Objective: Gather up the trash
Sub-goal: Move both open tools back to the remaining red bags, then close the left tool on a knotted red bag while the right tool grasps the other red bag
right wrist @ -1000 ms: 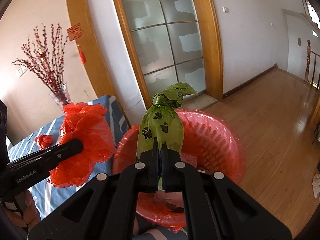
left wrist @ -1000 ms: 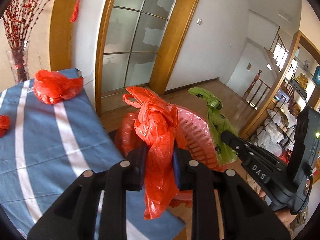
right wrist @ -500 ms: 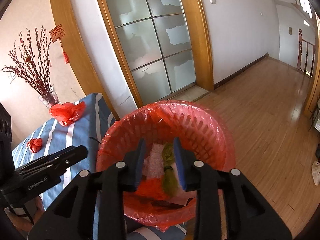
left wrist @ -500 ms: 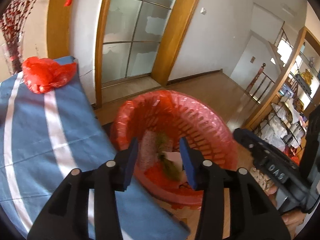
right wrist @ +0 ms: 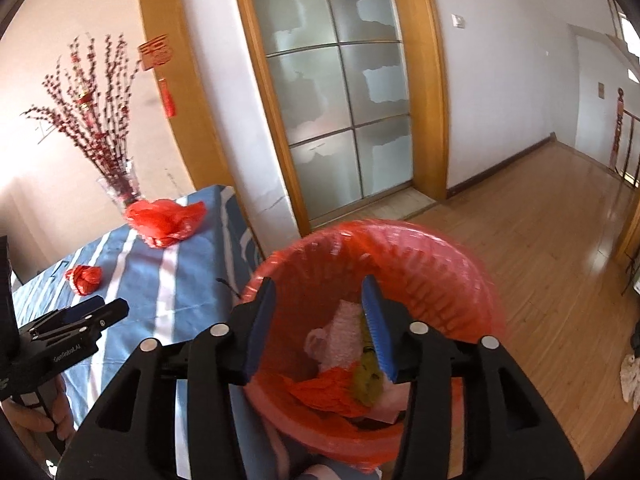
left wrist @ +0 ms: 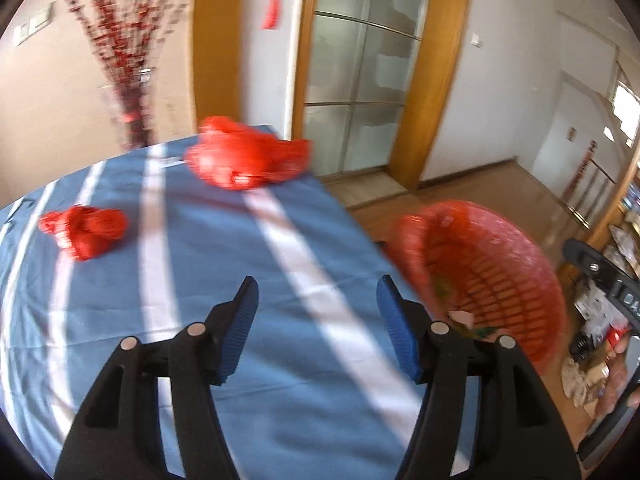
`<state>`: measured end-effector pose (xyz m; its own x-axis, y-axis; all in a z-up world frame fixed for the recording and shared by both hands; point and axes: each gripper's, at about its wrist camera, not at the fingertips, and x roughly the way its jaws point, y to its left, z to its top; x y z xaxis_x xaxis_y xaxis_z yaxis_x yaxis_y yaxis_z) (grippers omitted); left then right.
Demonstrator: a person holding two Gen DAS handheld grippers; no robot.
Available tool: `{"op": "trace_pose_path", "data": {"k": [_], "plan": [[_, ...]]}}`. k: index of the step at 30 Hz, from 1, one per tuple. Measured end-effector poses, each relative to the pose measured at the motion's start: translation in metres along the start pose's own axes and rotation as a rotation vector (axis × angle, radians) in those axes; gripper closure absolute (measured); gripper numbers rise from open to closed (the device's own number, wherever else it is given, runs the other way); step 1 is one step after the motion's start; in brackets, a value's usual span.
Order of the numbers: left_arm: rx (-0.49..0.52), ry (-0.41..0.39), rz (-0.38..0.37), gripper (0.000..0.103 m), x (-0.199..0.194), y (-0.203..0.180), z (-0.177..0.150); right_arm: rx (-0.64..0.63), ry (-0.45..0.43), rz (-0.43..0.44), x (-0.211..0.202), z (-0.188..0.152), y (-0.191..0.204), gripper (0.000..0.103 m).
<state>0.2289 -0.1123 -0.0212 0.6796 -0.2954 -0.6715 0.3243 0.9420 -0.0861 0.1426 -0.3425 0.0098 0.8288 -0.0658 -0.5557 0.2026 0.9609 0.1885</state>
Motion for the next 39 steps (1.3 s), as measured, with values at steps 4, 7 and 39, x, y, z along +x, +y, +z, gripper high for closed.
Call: {"op": "trace_pose_path", "data": {"k": [4,7,39], "plan": [[-0.055,-0.016,0.082,0.040,-0.007,0.046,0.005,-0.028,0.011,0.044,0.009,0.005,0.027,0.055],[-0.101,-0.030,0.150,0.037,-0.012,0.081,0.011,-0.050,0.019,0.072,0.016,0.008,0.046,0.055],[-0.176,0.035,0.320,0.076,0.055,0.236,0.041,-0.200,0.120,0.220,0.084,0.014,0.170,0.055]]}}
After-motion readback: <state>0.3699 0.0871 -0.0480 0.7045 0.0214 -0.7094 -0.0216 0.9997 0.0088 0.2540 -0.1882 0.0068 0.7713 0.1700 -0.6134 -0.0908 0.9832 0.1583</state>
